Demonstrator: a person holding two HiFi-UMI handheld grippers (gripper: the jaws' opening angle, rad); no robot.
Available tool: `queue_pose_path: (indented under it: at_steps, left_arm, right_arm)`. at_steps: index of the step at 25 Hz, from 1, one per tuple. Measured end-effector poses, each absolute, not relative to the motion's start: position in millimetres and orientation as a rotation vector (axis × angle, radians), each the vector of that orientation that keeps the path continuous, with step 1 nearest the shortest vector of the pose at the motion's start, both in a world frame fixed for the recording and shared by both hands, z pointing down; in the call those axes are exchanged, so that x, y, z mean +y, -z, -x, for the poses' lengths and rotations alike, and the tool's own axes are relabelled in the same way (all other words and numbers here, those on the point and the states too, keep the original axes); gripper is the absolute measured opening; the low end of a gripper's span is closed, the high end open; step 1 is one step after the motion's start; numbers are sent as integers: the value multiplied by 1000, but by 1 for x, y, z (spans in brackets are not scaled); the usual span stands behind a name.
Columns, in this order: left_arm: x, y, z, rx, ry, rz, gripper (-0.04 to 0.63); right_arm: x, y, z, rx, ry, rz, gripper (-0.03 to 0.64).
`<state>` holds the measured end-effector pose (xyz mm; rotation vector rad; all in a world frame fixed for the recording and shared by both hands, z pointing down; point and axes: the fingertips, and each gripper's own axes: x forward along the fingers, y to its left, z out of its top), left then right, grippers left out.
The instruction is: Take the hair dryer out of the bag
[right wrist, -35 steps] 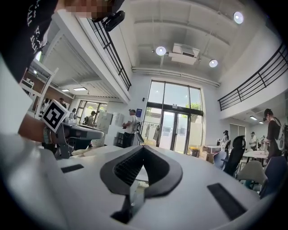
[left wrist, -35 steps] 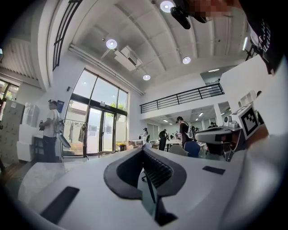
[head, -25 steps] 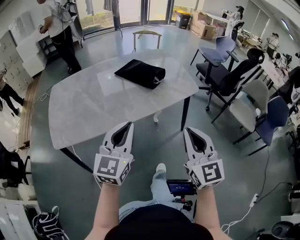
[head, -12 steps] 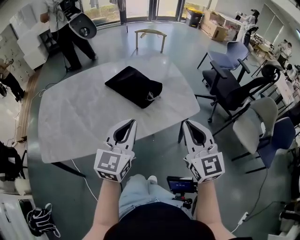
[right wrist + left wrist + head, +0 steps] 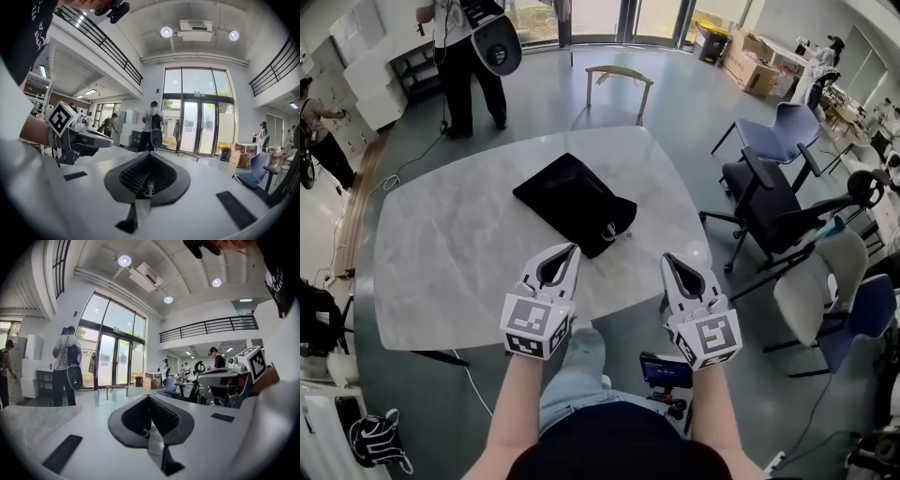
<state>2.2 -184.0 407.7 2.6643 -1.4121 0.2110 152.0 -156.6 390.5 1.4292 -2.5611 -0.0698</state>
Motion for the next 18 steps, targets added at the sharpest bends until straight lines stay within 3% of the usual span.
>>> queue_pose_path:
  at_steps: [8, 9, 11, 18]
  left_arm:
    - [-257, -471, -22, -1224, -464, -2625, 16]
    - [-261, -479, -27, -1189, -500, -2622, 37]
    - [-266, -497, -35, -1130, -583, -2612, 139]
    - [-263, -558, -47, -1099, -939, -2502, 187]
  right_arm:
    - [-243, -408, -145, -2492, -24, -1447, 23]
    - [-250, -411, -147, -2485, -34, -1456, 23]
    - [-263, -416, -151, -2478, -54, -1470, 23]
    - [-282, -445, -160, -2478, -147, -1402, 23]
